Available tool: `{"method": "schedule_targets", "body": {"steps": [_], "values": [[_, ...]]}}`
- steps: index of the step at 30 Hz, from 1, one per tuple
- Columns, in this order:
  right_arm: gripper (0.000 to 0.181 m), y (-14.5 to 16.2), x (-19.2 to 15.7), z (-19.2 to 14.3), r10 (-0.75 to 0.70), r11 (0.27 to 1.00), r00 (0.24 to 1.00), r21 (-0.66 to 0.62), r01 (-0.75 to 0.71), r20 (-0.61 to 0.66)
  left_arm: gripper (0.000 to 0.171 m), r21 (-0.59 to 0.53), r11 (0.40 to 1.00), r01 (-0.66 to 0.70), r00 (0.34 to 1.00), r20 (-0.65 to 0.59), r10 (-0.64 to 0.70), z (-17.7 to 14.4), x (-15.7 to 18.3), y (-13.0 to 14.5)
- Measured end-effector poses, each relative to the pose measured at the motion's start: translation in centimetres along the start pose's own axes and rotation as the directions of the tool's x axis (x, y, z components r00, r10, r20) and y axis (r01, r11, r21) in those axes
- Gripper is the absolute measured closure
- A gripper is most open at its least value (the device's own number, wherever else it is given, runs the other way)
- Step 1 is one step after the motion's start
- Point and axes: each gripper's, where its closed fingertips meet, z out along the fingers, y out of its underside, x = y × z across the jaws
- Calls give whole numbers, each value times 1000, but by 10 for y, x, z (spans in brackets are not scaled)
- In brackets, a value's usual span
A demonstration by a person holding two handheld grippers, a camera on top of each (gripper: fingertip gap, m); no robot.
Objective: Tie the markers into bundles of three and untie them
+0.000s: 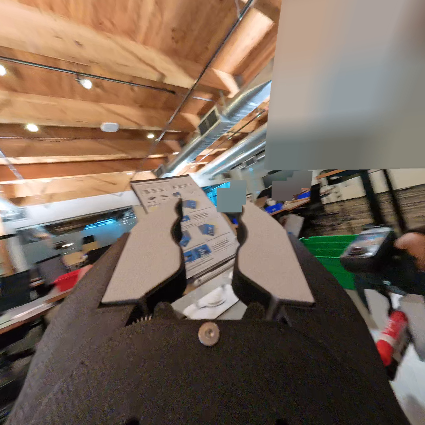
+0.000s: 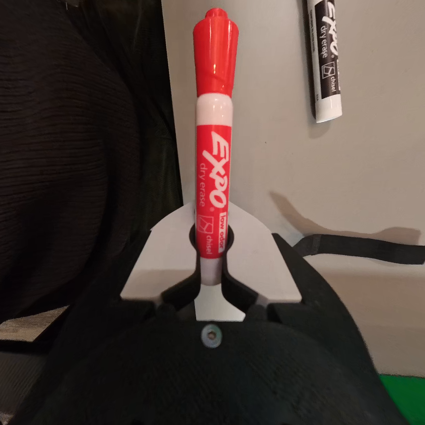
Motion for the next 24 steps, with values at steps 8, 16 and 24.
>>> {"method": "schedule_targets", "body": {"steps": [8,16,24], "values": [[166,-13,-7,7,0,997,1000,79,0,0,170,-138,963,232,939,291,-184,28,-70,-3],[166,-21,-13,3,13,987,1000,163,-10,-19,171,-61,963,261,941,241,-239,80,-79,-29],[166,-24,-14,2,40,976,999,214,-35,-17,170,-161,966,204,872,478,-104,95,-92,-3]]}}
